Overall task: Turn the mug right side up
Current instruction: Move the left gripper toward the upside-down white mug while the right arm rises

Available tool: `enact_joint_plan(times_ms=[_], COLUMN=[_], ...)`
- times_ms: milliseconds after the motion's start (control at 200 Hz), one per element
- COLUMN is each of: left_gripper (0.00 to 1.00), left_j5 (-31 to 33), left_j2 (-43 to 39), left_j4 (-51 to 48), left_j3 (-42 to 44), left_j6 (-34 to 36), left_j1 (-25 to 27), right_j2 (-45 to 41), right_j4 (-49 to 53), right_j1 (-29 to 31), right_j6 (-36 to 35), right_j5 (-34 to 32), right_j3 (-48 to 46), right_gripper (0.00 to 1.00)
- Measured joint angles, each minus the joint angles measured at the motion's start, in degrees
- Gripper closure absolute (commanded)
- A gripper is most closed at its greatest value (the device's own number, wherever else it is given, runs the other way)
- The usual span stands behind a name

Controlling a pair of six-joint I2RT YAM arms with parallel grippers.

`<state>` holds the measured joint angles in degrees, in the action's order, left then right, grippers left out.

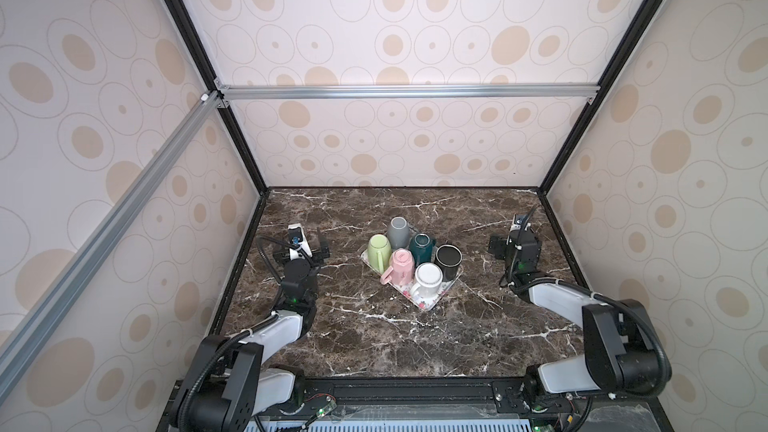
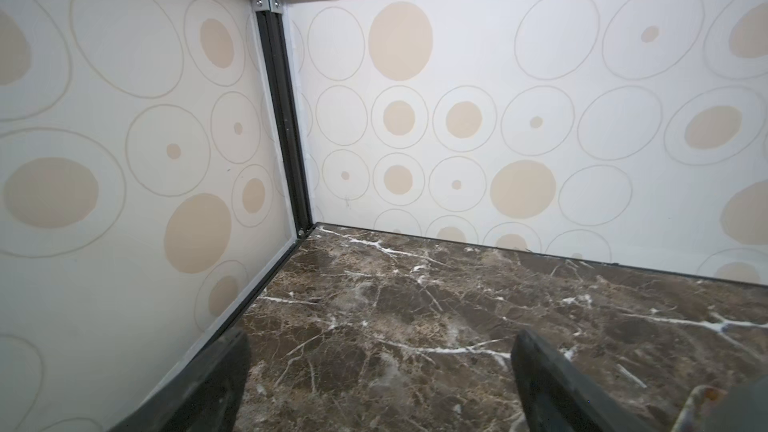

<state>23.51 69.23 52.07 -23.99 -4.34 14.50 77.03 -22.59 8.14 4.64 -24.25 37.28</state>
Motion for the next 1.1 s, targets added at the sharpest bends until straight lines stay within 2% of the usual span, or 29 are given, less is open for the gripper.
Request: enact_joint_plan(times_ms=[135,245,465,605,735,965,1100], left_gripper=[0.02,0.02,0.02,0.02,0.02,0.02,0.02], left_j5=[-0.7,-3.3,-9.4,-12.9,-15.1,-22.6,-23.6], left_j2=[0.1,0.6,0.9,1.6,2.3,2.6,4.6], left_j4=[-11.2,-20.2,-33.9,-36.4,-38.2,-38.5,-39.2], left_j3=[-7.4,-12.0,-14.0,-13.5,-13.5,-13.8,-15.1], left_j6=[-3.3,-5.9,-9.5,-9.7,-10.6,-11.2,-10.7], left_j1=[4.5,8.7,13.9,15.7,18.0,22.9,26.7], right_j2=[-6.3,-10.8,-14.1,-13.8,-14.8,-20.8,-22.0], right_j4=[10.8,19.4,32.0,41.4,46.8,52.1,54.0], right_j1=[0.1,0.1,0.2,0.2,0.2,0.2,0.2], right_j6=[4.5,8.1,13.6,14.5,14.5,15.6,16.1], right_j5=[2.1,7.0,18.4,25.5,29.1,31.8,31.1], right_j3=[3.5,5.6,6.0,8.6,9.6,8.6,7.9], right_gripper=[0.0,0.0,0.01,0.02,0.02,0.02,0.02])
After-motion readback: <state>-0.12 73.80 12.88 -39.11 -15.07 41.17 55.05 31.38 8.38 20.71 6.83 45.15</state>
